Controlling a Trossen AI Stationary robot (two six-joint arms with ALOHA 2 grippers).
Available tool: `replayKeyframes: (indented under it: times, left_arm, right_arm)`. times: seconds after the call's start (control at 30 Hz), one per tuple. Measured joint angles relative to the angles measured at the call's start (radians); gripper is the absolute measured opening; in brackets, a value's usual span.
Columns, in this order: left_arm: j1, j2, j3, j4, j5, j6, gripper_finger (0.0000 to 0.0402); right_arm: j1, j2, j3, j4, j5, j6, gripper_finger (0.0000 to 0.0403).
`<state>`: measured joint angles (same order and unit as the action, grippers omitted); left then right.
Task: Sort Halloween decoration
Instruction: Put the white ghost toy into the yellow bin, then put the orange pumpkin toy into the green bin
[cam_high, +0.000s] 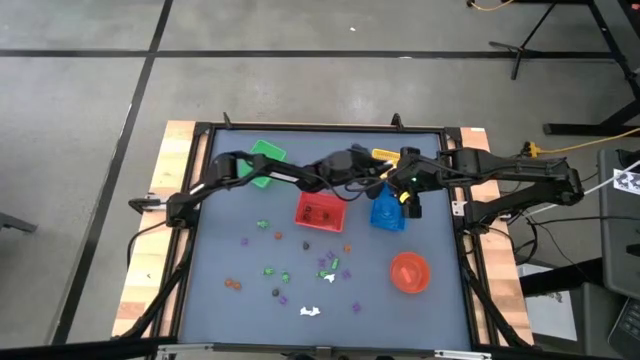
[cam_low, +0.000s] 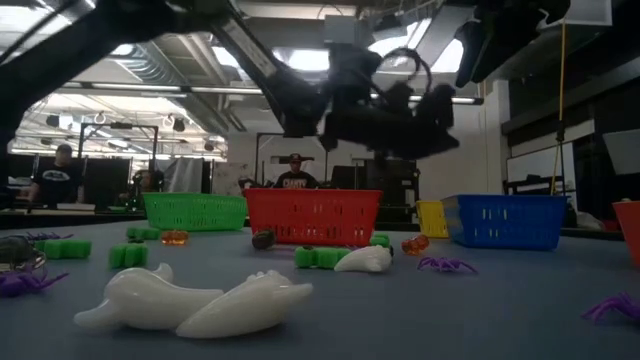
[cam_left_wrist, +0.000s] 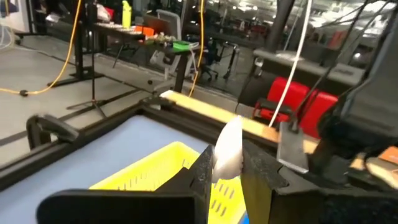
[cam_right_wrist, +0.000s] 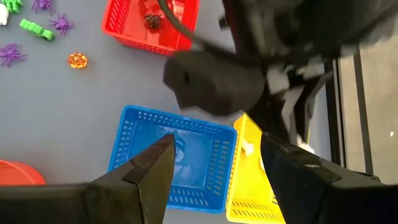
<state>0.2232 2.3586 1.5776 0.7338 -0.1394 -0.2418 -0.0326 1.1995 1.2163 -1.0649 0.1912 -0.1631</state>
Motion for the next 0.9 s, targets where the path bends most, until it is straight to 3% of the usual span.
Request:
replayKeyframes:
  times: [0.33,0.9]
  left_arm:
    - [0.018,0.079,0.041,-0.021,-0.005,0.0,0.0074]
    - [0.017,0.079,0.041,-0.024,-0.017,-0.001,0.0192]
  right_arm:
    - [0.0,0.0,0.0,0.0,-0.001,0.001,0.0237]
    - [0.0,0.0,-0.001,0.0,-0.001,0.0,0.0237]
